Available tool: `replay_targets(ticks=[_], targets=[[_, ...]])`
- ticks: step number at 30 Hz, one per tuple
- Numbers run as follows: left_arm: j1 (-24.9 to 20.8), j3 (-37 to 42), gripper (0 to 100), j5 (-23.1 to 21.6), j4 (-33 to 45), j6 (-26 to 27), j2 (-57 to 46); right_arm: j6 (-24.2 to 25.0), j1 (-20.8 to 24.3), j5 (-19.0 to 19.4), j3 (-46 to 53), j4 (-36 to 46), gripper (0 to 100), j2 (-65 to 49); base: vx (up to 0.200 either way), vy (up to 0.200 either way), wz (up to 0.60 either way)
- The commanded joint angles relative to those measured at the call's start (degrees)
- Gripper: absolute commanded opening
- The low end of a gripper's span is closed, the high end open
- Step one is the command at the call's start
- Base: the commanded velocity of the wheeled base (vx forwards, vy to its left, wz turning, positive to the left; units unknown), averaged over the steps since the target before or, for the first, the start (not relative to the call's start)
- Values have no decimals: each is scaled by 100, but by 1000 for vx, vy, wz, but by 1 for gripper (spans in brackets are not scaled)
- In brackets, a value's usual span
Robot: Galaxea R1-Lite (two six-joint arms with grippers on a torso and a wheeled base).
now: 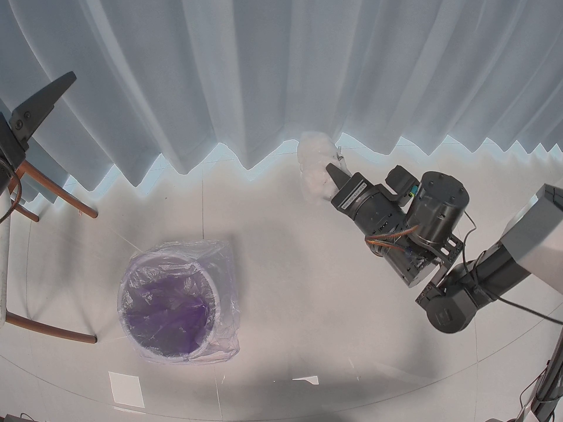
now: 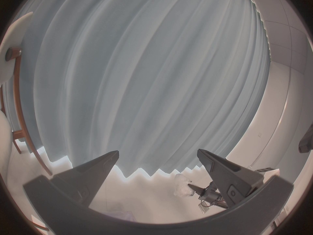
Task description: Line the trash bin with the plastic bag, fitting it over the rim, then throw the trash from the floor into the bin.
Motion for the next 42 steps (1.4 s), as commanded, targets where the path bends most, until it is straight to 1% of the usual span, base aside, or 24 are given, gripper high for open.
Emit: replay_targets(ticks=[1, 5, 9, 13, 17, 20, 25, 26, 29, 30, 31, 32, 33, 36, 42], targets=[[-470, 124, 100, -1, 44, 106, 22, 259, 635, 63, 555, -679, 0, -105, 0, 200, 0], [-813, 160, 100, 8, 202, 89, -92, 286, 784, 63, 511, -872, 0, -79, 0, 200, 0], [-875, 168, 100, 34, 334, 89, -101, 259, 943, 54, 555, -1110, 0, -88, 0, 200, 0], [-892, 247, 100, 34, 334, 124, -84, 215, 960, 63, 590, -1162, 0, 35, 0, 200, 0], [-1015, 300, 100, 52, 334, 141, -84, -83, 969, 63, 599, -1329, 0, 264, 0, 200, 0], [-1042, 300, 100, 69, 334, 159, -84, -277, 1092, 63, 801, -1426, 0, 299, 0, 200, 0], [-1042, 318, 100, 61, 325, 220, -92, -365, 1233, 80, 1082, -1426, 0, 501, 0, 200, 0], [-1042, 344, 100, 43, 325, 282, -101, -523, 1321, 89, 1258, -1426, 0, 677, 0, 200, 0], [-1068, 414, 100, -1, 325, 502, -92, -830, 1347, 89, 1354, -1444, 0, 1134, 0, 200, 0], [-1068, 414, 100, -1, 325, 502, -92, -830, 1347, 89, 1354, -1444, 0, 1134, 0, 200, 0], [-1121, 485, 100, -1, 334, 616, -92, -901, 1347, 80, 1319, -1452, 0, 1292, 0, 0, 0], [-1121, 485, 100, -1, 334, 616, -92, -901, 1347, 80, 1319, -1452, 0, 1292, 0, 0, 0], [-1279, 564, 100, 17, 325, 792, -101, -936, 1329, 63, 1267, -1452, 0, 1486, 0, 0, 0], [-1358, 564, 100, -1, 316, 800, -110, -936, 1303, 63, 1240, -1452, 0, 1670, 0, 0, 0], [-1358, 573, 100, -1, 334, 800, -180, -980, 1303, 63, 1258, -1452, 0, 1846, 0, 0, 0]])
